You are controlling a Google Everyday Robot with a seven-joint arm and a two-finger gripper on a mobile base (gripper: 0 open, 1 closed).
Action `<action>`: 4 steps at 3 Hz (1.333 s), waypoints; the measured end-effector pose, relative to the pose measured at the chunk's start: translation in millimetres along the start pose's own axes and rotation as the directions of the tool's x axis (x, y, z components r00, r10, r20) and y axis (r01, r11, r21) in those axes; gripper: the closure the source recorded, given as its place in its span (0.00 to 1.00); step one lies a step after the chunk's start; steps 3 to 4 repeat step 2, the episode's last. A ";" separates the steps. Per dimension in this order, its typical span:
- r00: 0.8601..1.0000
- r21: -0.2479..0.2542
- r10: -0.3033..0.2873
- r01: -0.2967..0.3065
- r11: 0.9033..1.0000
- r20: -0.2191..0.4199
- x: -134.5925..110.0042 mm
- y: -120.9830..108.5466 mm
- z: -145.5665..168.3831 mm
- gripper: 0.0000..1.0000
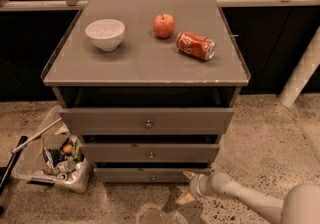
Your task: Close bottom drawer
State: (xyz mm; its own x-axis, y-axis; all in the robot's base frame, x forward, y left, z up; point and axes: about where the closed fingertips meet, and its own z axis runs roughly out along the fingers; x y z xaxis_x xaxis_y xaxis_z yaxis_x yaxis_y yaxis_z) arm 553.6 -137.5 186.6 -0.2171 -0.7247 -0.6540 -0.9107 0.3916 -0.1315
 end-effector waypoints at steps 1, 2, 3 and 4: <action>1.000 -0.046 0.003 -0.002 0.999 0.005 -1.6 29.2 5.2 0.00; 1.000 -0.046 0.003 -0.002 0.999 0.005 -1.6 29.2 5.2 0.00; 1.000 -0.046 0.003 -0.002 0.999 0.005 -1.6 29.2 5.2 0.00; 1.000 -0.046 0.003 -0.002 0.999 0.005 -1.6 29.2 5.2 0.00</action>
Offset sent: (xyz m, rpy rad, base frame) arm -0.0261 0.0161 -0.0067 0.0162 0.0345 0.0306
